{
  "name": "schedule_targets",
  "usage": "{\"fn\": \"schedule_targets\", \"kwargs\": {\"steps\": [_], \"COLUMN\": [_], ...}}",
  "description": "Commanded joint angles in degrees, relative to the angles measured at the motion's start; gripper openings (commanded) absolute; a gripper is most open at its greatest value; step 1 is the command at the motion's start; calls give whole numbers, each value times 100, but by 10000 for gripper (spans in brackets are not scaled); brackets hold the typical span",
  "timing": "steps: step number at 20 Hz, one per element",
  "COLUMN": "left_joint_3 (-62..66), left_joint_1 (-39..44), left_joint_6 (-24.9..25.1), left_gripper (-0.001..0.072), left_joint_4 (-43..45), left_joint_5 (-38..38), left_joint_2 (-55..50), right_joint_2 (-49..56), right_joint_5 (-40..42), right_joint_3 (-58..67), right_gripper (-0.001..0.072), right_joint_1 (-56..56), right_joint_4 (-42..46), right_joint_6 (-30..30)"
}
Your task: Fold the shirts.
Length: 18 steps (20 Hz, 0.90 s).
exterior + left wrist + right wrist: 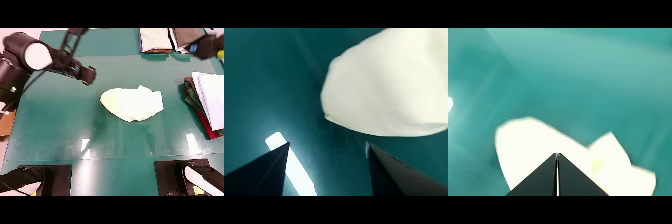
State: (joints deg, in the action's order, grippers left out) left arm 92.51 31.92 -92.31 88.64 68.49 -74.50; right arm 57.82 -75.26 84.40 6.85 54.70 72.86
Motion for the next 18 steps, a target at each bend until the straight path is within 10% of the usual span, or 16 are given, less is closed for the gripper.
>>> {"fn": "schedule_targets", "kwargs": {"steps": [1,3,5,16,18], "left_joint_3": [-166,-393,-629,-1080,-1080], "left_joint_1": [-772,-1010,-1080,-1080,-1080], "left_joint_6": [-66,-66,-63,-66,-66], "left_gripper": [568,569,568,568,568], "left_joint_4": [-426,-538,-529,-859,-907], "left_joint_5": [-2,-22,-98,-643,-649], "left_joint_2": [-26,-26,-26,-37,-37], "right_joint_2": [7,129,529,2927,3077], "right_joint_5": [-92,57,-17,942,1003], "right_joint_3": [-1193,-2011,-2601,-3093,-2811], "right_gripper": [25,84,461,469,280], "right_joint_1": [247,704,1196,643,385], "right_joint_4": [455,501,485,-570,-511], "right_joint_6": [72,83,92,61,57]}}
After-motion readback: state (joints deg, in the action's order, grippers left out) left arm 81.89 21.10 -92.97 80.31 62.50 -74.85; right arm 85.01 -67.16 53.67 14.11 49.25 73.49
